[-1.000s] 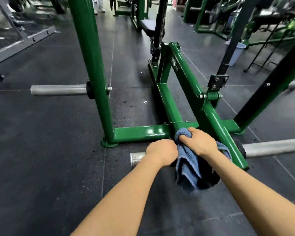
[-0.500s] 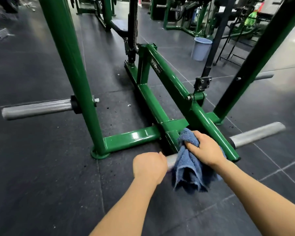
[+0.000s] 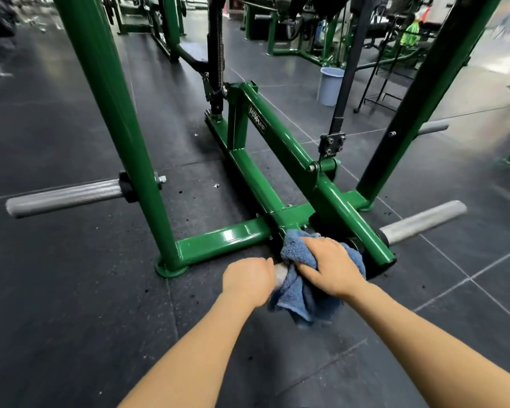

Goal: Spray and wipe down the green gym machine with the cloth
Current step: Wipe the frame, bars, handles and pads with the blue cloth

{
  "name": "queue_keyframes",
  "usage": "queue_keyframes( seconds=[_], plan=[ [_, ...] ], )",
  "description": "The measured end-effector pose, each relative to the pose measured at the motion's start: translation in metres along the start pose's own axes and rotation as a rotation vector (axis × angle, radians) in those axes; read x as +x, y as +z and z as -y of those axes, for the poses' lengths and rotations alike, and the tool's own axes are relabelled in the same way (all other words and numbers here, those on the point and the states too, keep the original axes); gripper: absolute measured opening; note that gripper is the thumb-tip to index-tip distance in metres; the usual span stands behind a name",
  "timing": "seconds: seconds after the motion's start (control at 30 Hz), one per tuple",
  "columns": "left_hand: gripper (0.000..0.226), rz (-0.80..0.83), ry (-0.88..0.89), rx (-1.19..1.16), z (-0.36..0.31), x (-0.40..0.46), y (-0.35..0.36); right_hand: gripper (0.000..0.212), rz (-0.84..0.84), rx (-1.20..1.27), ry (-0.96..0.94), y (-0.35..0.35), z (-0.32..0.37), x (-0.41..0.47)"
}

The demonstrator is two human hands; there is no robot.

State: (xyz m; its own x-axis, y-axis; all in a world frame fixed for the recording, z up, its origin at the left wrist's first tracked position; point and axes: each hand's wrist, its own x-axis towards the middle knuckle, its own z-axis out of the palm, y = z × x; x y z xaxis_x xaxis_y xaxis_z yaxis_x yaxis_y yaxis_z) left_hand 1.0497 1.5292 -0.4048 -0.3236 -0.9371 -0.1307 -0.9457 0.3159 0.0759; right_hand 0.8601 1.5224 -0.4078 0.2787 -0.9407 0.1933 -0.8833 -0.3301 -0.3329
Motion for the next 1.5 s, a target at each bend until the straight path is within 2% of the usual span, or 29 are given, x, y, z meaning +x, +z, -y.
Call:
queue_keyframes(
  seconds=[0.07,0.13,0.23,0.33,0.4,0.47,0.53,0.6,0.67,0.77,0.87,0.97,1.07,1.13,1.17,1.23,1.33,1.37,1.47,1.5],
  plan=[
    [0.035,0.022,0.009,-0.062,0.008,-0.002,0.000,0.037,0.018,-0.082,0.106,0.002,0.005,0.014],
    [0.034,-0.018,-0.009,-0.039,0.009,-0.007,0.000,0.030,0.094,-0.197,0.218,0.007,0.016,0.031],
    [0.028,-0.084,-0.135,-0.093,0.006,-0.007,0.006,0.025,0.171,-0.295,0.260,0.009,0.032,0.040],
    [0.043,-0.152,-0.267,-0.269,0.006,-0.006,0.007,0.021,-0.010,-0.184,0.088,0.015,0.048,0.014],
    [0.052,-0.220,-0.274,-0.308,0.006,-0.008,0.010,0.028,-0.041,-0.045,-0.042,0.018,0.050,-0.006],
    [0.055,-0.268,-0.307,-0.358,0.006,-0.006,0.011,0.042,0.064,-0.042,-0.059,0.012,0.040,-0.003],
    [0.056,-0.268,-0.343,-0.417,0.008,-0.004,0.013,0.034,0.192,-0.151,0.045,0.005,0.038,0.019],
    [0.058,-0.258,-0.342,-0.472,0.008,-0.004,0.015,0.028,0.332,-0.152,0.211,0.005,0.046,0.049],
    [0.061,-0.267,-0.325,-0.522,0.007,-0.004,0.014,0.026,0.401,-0.162,0.267,0.011,0.055,0.069],
    [0.065,-0.272,-0.321,-0.606,0.010,-0.003,0.015,0.028,0.342,-0.179,0.158,0.014,0.062,0.060],
    [0.067,-0.332,-0.378,-0.740,0.011,-0.005,0.017,0.030,0.101,-0.073,-0.066,0.015,0.062,0.025],
    [0.064,-0.351,-0.451,-0.844,0.012,-0.004,0.016,0.026,0.025,-0.071,-0.159,0.018,0.064,0.012],
    [0.063,-0.332,-0.460,-0.848,0.011,-0.003,0.017,0.026,0.196,-0.165,0.017,0.022,0.074,0.039],
    [0.063,-0.315,-0.484,-0.813,0.012,-0.001,0.018,0.031,0.364,-0.158,0.161,0.021,0.083,0.058],
    [0.063,-0.309,-0.499,-0.797,0.012,-0.001,0.018,0.032,0.395,-0.145,0.196,0.021,0.087,0.063],
    [0.062,-0.305,-0.515,-0.821,0.011,0.000,0.016,0.031,0.323,-0.142,0.189,0.020,0.088,0.057],
    [0.057,-0.335,-0.544,-0.984,0.009,-0.007,0.014,0.026,-0.031,-0.136,-0.011,0.029,0.081,0.018],
    [0.055,-0.340,-0.565,-1.042,0.010,-0.009,0.015,0.024,-0.093,-0.126,-0.065,0.033,0.079,0.006],
    [0.052,-0.356,-0.598,-1.128,0.012,-0.011,0.021,0.042,-0.117,-0.184,-0.097,0.044,0.078,-0.010],
    [0.051,-0.353,-0.590,-1.127,0.012,-0.011,0.022,0.042,-0.106,-0.210,-0.077,0.045,0.081,-0.006]
  ],
)
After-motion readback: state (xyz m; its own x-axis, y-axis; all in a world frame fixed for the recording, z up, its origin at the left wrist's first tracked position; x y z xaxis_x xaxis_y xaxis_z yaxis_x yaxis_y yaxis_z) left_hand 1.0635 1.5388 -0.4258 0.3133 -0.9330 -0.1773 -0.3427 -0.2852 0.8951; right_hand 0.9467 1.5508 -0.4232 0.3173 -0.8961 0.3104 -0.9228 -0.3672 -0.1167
